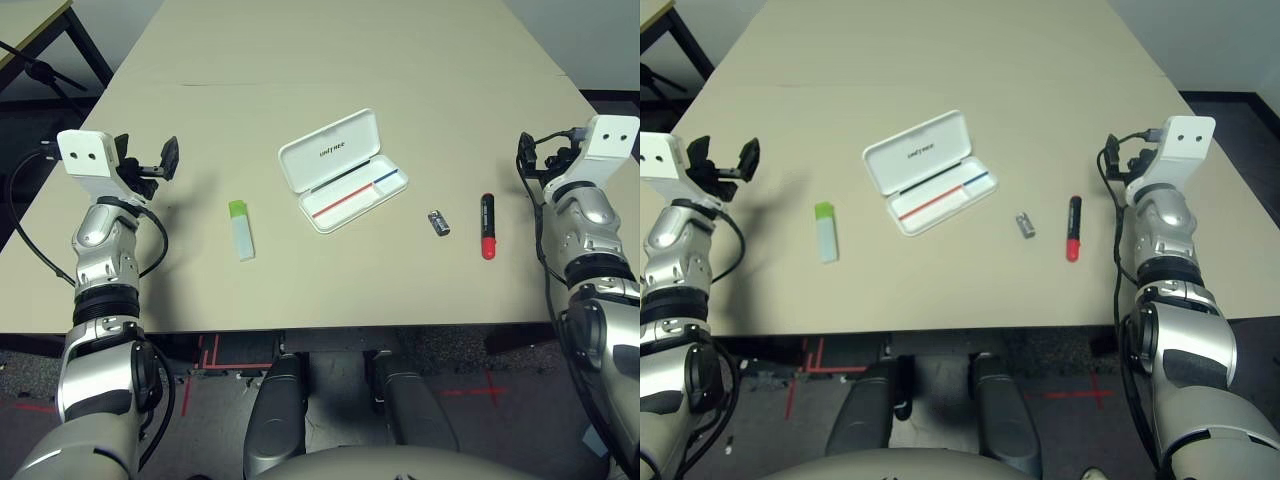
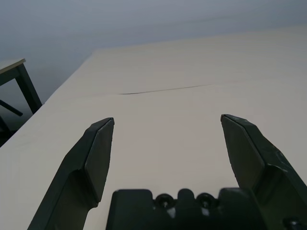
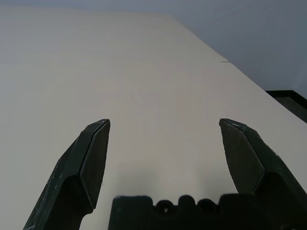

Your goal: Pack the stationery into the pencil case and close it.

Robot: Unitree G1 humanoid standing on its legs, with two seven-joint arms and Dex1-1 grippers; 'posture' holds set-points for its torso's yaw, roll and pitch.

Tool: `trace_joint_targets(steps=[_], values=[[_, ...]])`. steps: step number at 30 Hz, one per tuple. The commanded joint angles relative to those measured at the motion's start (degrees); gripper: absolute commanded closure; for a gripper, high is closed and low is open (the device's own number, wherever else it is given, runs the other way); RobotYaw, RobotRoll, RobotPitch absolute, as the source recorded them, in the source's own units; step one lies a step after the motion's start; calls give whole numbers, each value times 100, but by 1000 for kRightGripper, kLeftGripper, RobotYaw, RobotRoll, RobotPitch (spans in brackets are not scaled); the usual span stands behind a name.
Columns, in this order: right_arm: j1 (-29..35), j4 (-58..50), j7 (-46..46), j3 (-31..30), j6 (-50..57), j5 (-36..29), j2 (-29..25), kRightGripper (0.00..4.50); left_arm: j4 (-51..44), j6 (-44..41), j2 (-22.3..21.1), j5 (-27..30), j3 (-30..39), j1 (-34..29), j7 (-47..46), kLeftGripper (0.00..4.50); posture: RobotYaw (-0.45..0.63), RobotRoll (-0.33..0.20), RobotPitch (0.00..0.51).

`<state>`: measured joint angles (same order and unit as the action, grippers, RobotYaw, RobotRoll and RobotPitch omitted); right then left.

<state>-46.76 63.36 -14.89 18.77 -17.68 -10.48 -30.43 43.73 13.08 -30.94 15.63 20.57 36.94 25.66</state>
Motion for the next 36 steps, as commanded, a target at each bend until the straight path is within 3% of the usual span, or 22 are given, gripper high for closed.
trace_joint_targets(steps=[1, 8, 14, 19, 26, 36], values=[[19, -47, 24, 54, -49, -18, -95, 0, 268, 93, 53, -86, -114, 111, 73, 26, -110, 0, 154], [159, -191, -104, 43, -47, -40, -127, 0, 489, 157, 32, -99, -196, 268, 156, 26, -150, 0, 158], [393, -808, -955, -146, 330, -63, -225, 0, 468, 151, 59, -82, -236, 268, 243, 26, -167, 0, 149], [757, -1886, -1991, -448, 1299, -181, -408, 0, 101, -115, 48, -3, -326, 155, 562, 26, -155, 0, 149], [1237, -3410, -3598, -1098, 2627, -355, -763, 0, -1237, -811, -54, 136, -530, -360, 1095, 26, -112, 0, 153], [1206, -3840, -4277, -1484, 3182, -272, -842, 0, -3717, -2473, -505, 551, -885, -1428, 1887, 26, -10, 0, 158]])
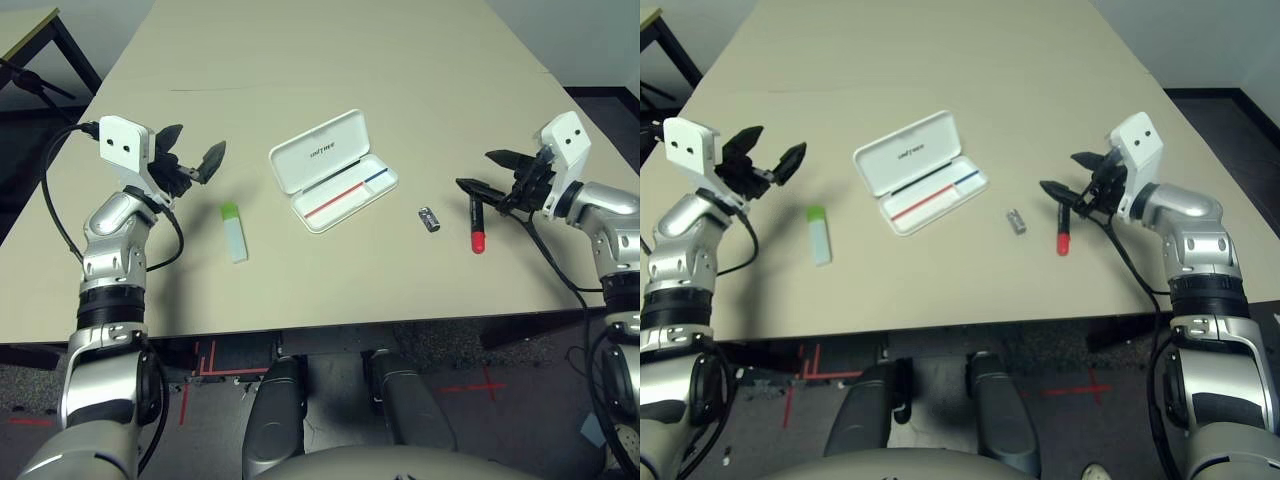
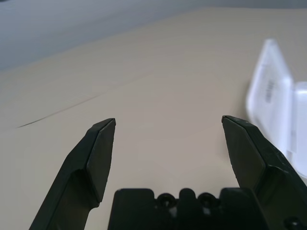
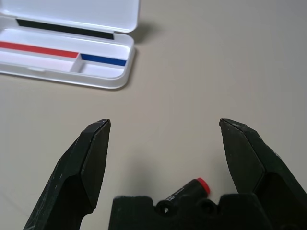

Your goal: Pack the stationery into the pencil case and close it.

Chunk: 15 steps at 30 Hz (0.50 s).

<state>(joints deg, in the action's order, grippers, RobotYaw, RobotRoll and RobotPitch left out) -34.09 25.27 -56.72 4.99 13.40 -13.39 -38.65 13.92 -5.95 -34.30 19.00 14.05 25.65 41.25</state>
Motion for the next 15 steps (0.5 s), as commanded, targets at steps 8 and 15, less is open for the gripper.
trace_joint_targets(steps=[8, 15], values=[[-342, 260, -208, -271, 9, 134, 44, 0, -2756, -2214, -655, 602, -918, -786, 760, 26, 27, 0, 154], [-441, 444, -259, -332, -71, 252, 61, 0, -3153, -2671, -587, 377, -1754, -585, 788, 26, 32, 0, 159]])
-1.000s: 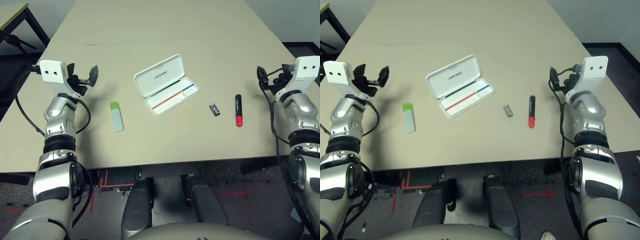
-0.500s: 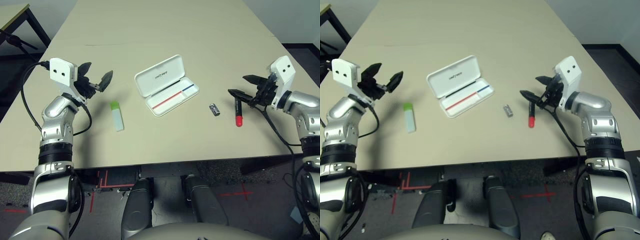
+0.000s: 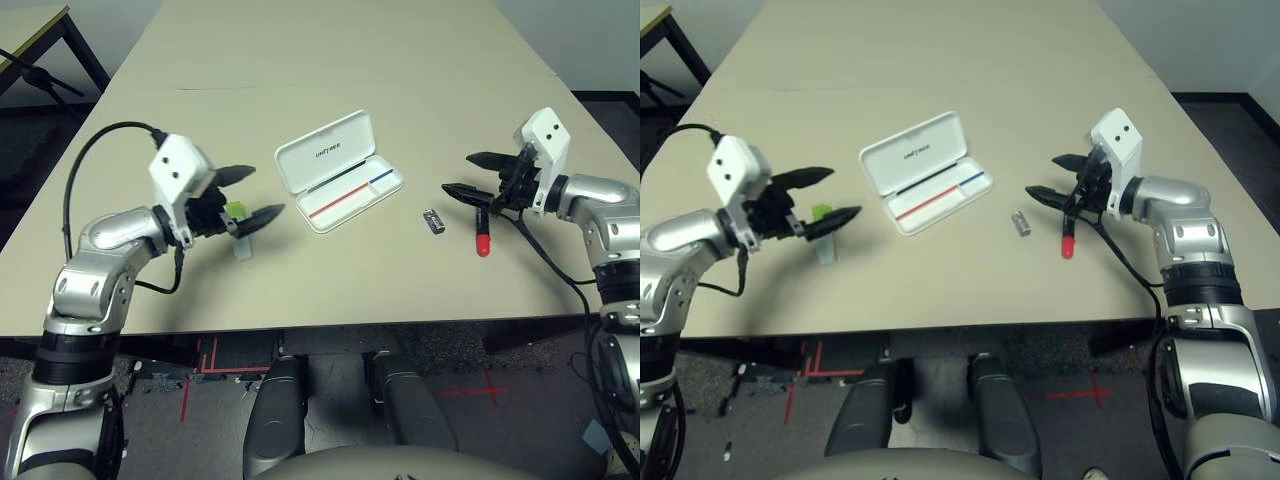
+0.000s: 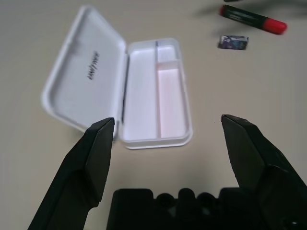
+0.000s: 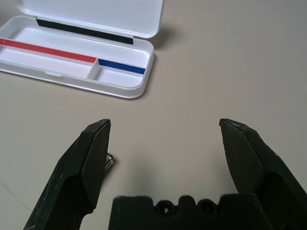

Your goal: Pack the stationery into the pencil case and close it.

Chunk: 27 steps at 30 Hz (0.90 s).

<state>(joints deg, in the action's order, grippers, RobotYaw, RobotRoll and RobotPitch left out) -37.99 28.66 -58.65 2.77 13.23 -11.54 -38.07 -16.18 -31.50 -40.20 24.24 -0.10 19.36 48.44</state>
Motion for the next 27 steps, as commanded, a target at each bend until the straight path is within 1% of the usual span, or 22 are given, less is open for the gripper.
trace_joint_targets(steps=[1, 7, 10, 13, 18, 27], values=[[-55, 120, -70, -114, -61, 86, 1, 0, -128, -101, 19, -197, -443, 65, 63, 26, 30, 0, 160], [-17, 160, -58, -122, -88, 194, -28, 0, 310, 118, 254, -684, -1213, 314, 177, 26, 14, 0, 169], [49, 98, -45, -111, -60, 207, -35, 0, 522, 258, 371, -850, -1423, 374, 248, 26, 2, 0, 174], [121, 21, -9, -92, -21, 210, -41, 0, 721, 391, 493, -1004, -1565, 420, 268, 26, -10, 0, 177], [275, -132, 34, -78, 30, 208, -97, 0, 1279, 661, 778, -1282, -1753, 722, 303, 26, -35, 0, 182], [475, -360, 157, -15, 123, 174, -180, 0, 2073, 992, 1205, -1590, -1949, 1155, 456, 26, -67, 0, 183]])
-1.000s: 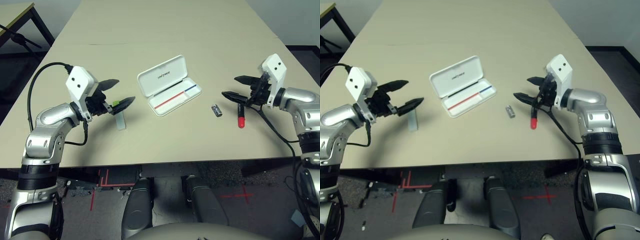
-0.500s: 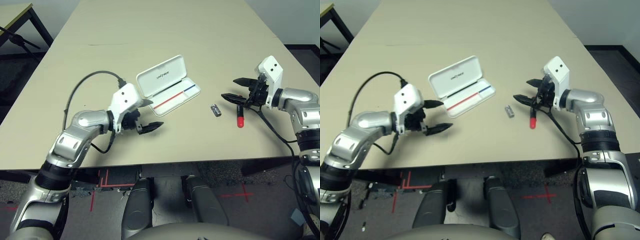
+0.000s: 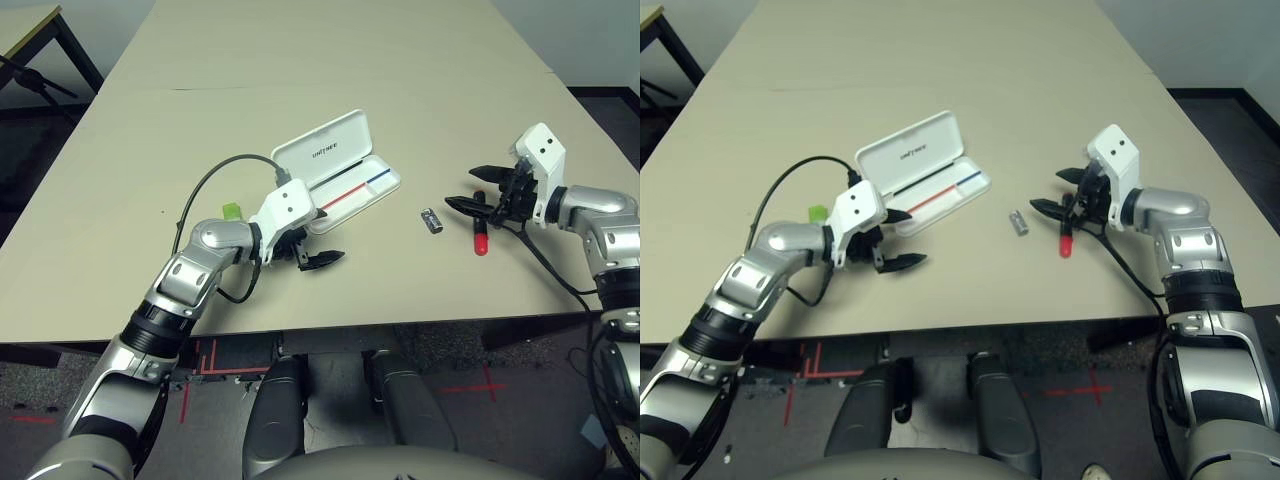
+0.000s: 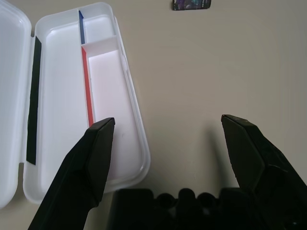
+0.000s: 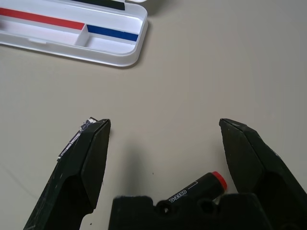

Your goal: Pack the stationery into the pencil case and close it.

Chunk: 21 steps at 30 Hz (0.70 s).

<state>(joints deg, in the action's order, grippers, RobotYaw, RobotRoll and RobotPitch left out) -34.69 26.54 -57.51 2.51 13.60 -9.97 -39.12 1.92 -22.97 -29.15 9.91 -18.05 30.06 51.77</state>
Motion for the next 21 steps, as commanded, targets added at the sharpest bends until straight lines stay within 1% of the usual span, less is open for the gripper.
trace_joint_targets(steps=[1, 8, 15, 18, 19, 20, 21], values=[[174, -177, 60, 20, 95, 10, -85, 0, 335, 173, 130, -185, -173, 121, 150, 26, -67, 0, 183], [296, -284, 167, 76, 124, -12, -136, 0, 715, 187, 188, -395, -287, 280, 355, 26, -102, 0, 179], [317, -292, 238, 75, 102, -17, -125, 0, 939, 69, 173, -609, -370, 394, 448, 26, -109, 0, 178], [342, -299, 267, 79, 85, -19, -112, 0, 964, -10, 178, -653, -374, 446, 478, 637, -112, 0, 178], [348, -300, 276, 77, 80, -18, -107, 0, 975, -11, 176, -659, -372, 464, 494, 1019, -112, 0, 177], [359, -304, 281, 80, 74, -21, -105, 0, 977, -36, 172, -669, -371, 479, 501, 1301, -112, 0, 177], [364, -306, 287, 80, 72, -23, -103, 0, 988, -34, 168, -680, -370, 489, 513, 1784, -112, 0, 177]])
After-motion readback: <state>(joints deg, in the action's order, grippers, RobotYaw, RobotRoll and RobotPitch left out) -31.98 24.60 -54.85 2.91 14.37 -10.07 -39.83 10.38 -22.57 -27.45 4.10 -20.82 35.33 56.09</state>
